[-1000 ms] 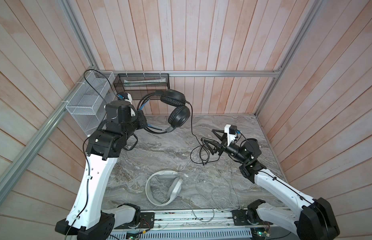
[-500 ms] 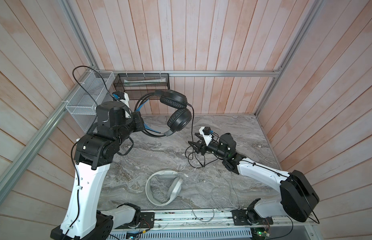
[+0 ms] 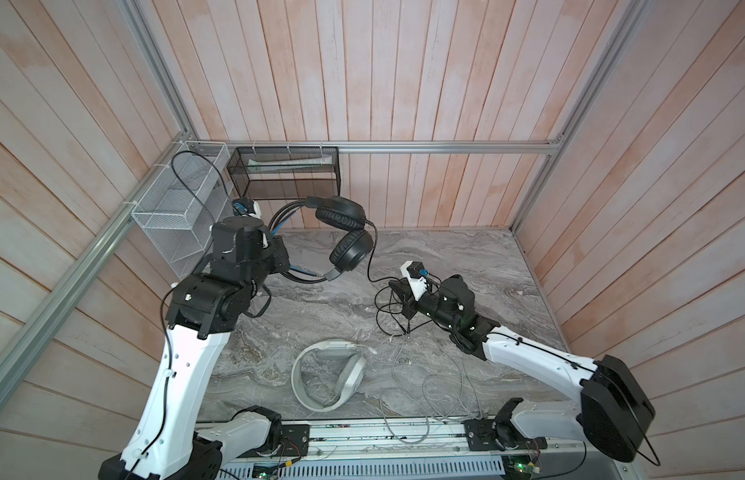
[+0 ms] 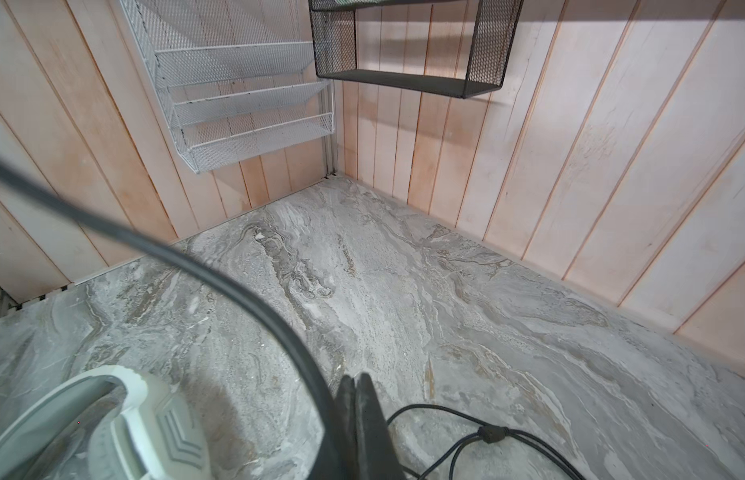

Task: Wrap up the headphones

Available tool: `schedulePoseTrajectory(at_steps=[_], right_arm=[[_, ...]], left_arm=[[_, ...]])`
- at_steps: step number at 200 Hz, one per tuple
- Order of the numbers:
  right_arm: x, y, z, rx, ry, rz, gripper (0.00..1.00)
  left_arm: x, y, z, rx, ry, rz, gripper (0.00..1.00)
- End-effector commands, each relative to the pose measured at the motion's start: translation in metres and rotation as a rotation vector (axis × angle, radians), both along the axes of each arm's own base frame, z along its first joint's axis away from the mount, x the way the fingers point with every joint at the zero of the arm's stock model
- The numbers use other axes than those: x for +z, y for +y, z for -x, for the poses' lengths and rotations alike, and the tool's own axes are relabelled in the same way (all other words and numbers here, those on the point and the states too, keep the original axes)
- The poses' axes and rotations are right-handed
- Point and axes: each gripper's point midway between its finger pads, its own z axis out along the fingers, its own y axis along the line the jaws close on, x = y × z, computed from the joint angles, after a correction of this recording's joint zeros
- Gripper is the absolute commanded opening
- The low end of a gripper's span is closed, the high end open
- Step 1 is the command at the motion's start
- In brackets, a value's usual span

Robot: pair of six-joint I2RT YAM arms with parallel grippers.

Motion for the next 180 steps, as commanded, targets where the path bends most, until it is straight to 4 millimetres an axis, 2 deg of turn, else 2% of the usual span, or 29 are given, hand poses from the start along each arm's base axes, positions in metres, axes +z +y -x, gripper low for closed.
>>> schedulePoseTrajectory(at_steps=[1, 22, 53, 64, 67, 70, 87, 108, 140, 180], right_arm=[[0.017, -0.024, 0.015, -0.113, 0.002, 0.105, 0.00], [0.049, -0.029, 0.036, -0.085, -0.010, 0.140, 0.00], [0.090, -0.031, 0.051, -0.070, -0.028, 0.243, 0.00], [0.104, -0.031, 0.051, -0.076, -0.039, 0.271, 0.00], [0.101, -0.031, 0.050, -0.074, -0.036, 0.291, 0.00], [0.114, -0.031, 0.050, -0.077, -0.054, 0.281, 0.00], [0.131, -0.036, 0.039, -0.134, -0.097, 0.328, 0.00], [0.142, -0.033, 0.029, -0.163, -0.117, 0.368, 0.00], [0.134, 0.007, 0.024, -0.054, -0.065, 0.393, 0.00], [0.141, 0.027, 0.014, -0.059, -0.087, 0.398, 0.00]], left_arm=[[0.000, -0.005, -0.020, 0.036, -0.102, -0.113, 0.00], [-0.016, -0.023, -0.027, 0.003, -0.141, -0.256, 0.00], [-0.036, -0.049, -0.024, -0.084, -0.207, -0.424, 0.00], [-0.043, -0.059, -0.020, -0.129, -0.225, -0.451, 0.00], [-0.045, -0.063, -0.019, -0.145, -0.230, -0.454, 0.00], [-0.047, -0.065, -0.017, -0.159, -0.237, -0.455, 0.00], [-0.054, -0.081, -0.006, -0.251, -0.278, -0.456, 0.00], [-0.060, -0.088, 0.007, -0.310, -0.321, -0.475, 0.00], [-0.073, -0.114, 0.030, -0.475, -0.350, -0.446, 0.00], [-0.088, -0.122, 0.036, -0.522, -0.313, -0.469, 0.00]])
